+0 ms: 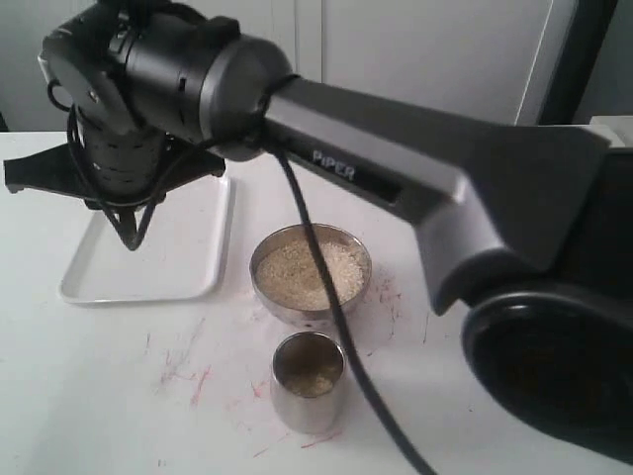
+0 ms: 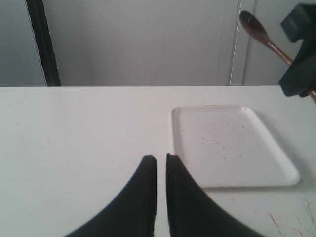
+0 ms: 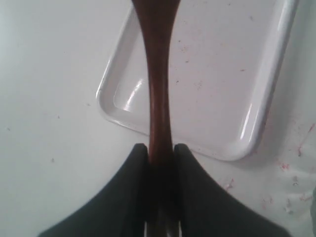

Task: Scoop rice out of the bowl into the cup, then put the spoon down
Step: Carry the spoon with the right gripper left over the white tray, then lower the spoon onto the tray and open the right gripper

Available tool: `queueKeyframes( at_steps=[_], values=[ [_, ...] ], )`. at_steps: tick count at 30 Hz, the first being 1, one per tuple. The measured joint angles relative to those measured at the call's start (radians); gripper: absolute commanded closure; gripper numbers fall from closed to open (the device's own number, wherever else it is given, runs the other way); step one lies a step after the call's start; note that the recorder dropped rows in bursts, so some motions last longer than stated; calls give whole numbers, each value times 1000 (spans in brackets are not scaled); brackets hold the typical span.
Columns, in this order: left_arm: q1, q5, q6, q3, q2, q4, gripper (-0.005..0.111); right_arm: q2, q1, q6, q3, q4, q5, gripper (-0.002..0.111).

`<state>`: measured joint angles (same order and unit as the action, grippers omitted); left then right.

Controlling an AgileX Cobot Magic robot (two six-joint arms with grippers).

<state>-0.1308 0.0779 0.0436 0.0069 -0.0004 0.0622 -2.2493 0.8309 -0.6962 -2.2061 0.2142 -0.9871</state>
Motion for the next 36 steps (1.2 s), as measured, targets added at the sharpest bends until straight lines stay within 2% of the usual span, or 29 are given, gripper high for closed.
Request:
queueKeyframes(
  at_steps=[11, 21, 36],
  values=[
    [0, 0, 0, 0, 0, 0, 92, -185, -54, -74, -65, -35, 39, 108],
    [0, 0, 0, 0, 0, 0, 92, -242, -85, -89, -74, -37, 153, 108],
    [0, 0, 0, 0, 0, 0, 92, -319, -92, -89, -74, -37, 215, 108]
  ],
)
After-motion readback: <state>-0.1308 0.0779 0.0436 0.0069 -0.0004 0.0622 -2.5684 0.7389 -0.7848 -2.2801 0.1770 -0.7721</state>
